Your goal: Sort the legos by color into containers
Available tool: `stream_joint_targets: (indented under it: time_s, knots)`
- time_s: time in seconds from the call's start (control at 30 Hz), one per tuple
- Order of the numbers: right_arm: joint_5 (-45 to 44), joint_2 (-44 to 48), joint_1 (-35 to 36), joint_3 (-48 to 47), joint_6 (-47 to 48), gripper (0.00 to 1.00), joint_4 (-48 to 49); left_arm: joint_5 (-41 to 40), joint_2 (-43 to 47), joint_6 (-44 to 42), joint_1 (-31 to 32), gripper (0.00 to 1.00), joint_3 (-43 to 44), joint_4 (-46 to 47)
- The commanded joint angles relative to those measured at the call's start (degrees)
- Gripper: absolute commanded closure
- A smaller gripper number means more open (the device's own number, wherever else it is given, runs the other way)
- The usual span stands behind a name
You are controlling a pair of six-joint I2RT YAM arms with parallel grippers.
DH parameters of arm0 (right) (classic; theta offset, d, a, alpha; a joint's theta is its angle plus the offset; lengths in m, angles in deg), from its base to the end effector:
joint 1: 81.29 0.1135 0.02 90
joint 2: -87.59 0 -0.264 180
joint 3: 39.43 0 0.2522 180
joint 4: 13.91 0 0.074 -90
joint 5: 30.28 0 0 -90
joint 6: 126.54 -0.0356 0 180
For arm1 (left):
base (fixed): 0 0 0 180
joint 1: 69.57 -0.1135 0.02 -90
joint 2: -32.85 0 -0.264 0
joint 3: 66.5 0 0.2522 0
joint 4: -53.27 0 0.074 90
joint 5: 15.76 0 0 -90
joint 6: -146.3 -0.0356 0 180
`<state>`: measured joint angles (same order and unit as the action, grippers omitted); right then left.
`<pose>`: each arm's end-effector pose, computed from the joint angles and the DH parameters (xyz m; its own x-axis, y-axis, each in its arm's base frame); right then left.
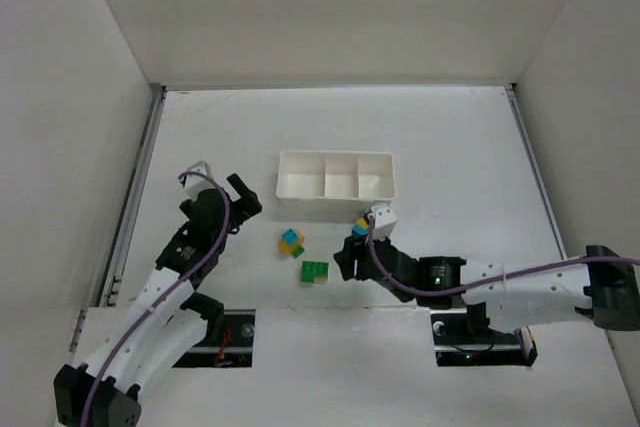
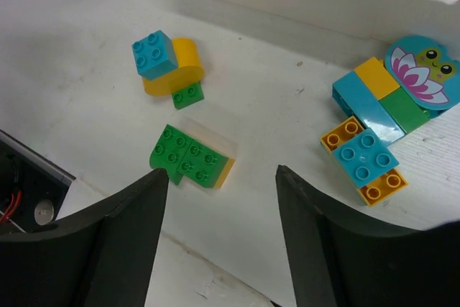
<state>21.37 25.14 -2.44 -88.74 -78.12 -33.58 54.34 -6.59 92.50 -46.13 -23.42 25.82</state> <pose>0.0660 0.2206 0.2350 -0.5221 0.0425 -0.8518 -0.4306 0.8490 0.3063 0.1572 -0.0550 0.2538 -0.3511 -0.4531 -0.8194 -0.1475 0.8910 -0.4295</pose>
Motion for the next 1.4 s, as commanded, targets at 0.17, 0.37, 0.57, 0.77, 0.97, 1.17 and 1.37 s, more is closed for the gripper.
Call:
stream_joint_targets:
  time_s: [0.17, 0.37, 0.57, 0.77, 0.97, 1.17, 1.37]
  knots:
    - [0.91, -6.26, 0.56, -5.4, 2.47, 0.75, 4.94, 0.82, 0.78, 4.75, -1.17, 0.0, 1.35, 5.69]
    - [2.22, -14.35, 0.56, -11.9, 4.4, 0.77, 4.24, 1.44, 5.76, 8.44, -0.72, 0.0, -7.51, 16.5]
    - [2.57, -23.05, 0.82, -18.31, 5.9, 0.35, 5.12, -5.13, 7.28, 11.43, -0.38, 0.0, -10.34, 12.57]
    - [2.49, -32.11, 0.38, -26.23, 9.06, 0.18, 4.42, -11.04, 4.99, 15.83, 3.93, 0.16, -9.9, 10.7]
    - [3.8, -35.71, -2.08, -29.22, 13.8, 0.24, 5.21, -2.54, 2.36, 9.15, 2.62, 0.73, -5.86, 8.25]
    - [7.32, -37.91, -5.15, -29.75, 15.92, 0.28, 6.17, 2.23, 5.95, 10.11, 0.16, 0.54, -9.89, 7.72]
    - [9.61, -39.23, -6.47, -30.45, 16.71, 0.43, 7.32, 7.24, 12.62, 10.9, -0.72, 0.51, -14.37, 7.19]
